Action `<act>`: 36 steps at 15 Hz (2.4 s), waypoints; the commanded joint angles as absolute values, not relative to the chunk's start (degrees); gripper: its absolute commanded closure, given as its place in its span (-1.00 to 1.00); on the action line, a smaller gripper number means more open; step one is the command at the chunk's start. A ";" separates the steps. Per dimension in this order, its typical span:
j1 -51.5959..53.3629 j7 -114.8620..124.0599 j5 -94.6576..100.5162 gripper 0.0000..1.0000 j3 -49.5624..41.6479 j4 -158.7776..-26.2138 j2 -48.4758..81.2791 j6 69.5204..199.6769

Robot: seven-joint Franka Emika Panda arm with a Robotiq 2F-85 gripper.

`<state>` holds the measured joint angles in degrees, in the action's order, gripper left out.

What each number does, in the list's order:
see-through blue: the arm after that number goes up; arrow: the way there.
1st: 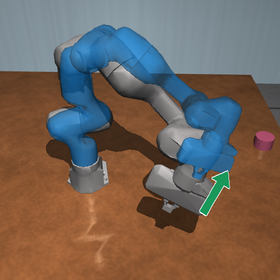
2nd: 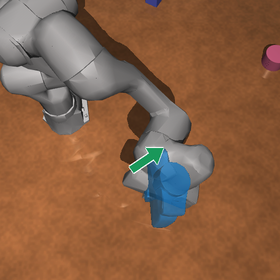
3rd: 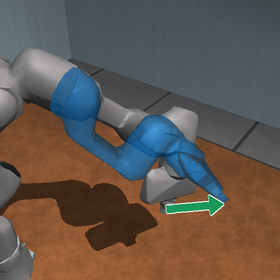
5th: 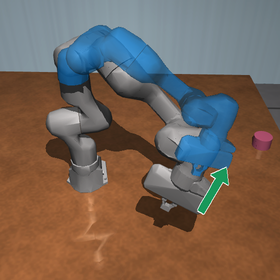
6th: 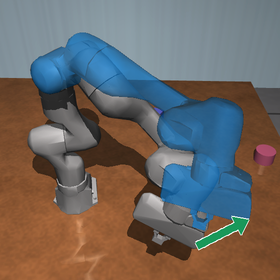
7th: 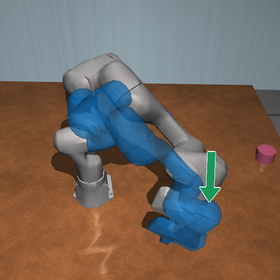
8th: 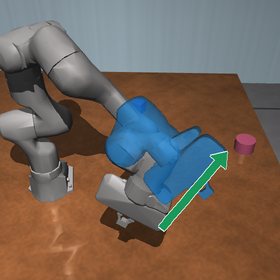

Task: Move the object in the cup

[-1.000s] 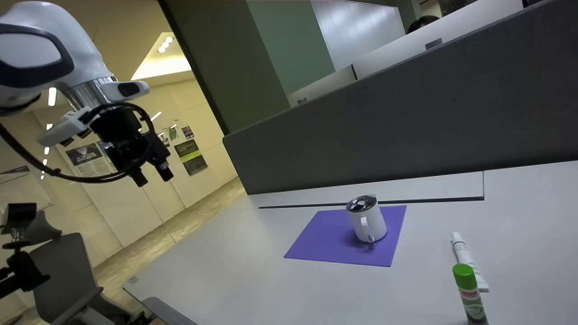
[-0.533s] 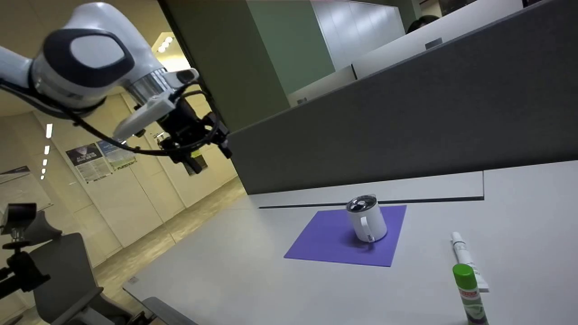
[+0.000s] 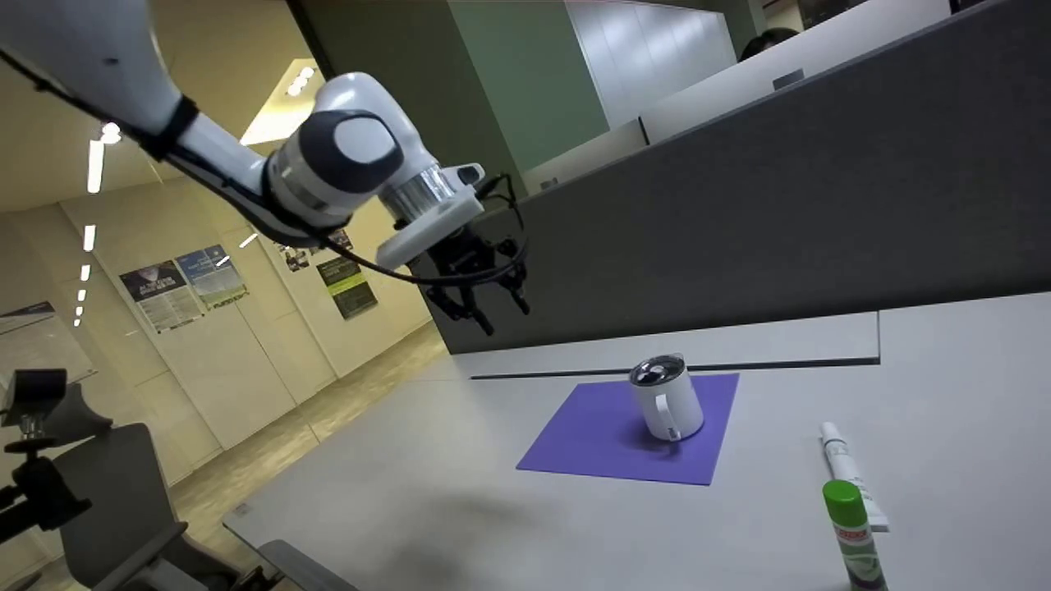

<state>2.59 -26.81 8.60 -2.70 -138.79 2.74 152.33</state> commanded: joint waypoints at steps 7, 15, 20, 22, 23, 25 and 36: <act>-0.89 -29.23 18.17 1.00 -2.75 -112.99 26.20 139.71; -1.99 -29.41 17.81 0.99 -1.53 -113.97 26.18 140.85; -1.14 -27.77 20.99 1.00 -2.93 -113.89 26.99 143.72; -0.81 -27.79 24.86 1.00 -4.14 -113.66 27.81 145.50; -0.47 -27.04 27.30 1.00 -5.13 -113.66 28.18 146.45; -1.19 -27.32 29.13 1.00 -5.60 -113.81 28.95 148.40; -4.43 -28.88 31.06 1.00 -6.49 -112.50 35.61 161.40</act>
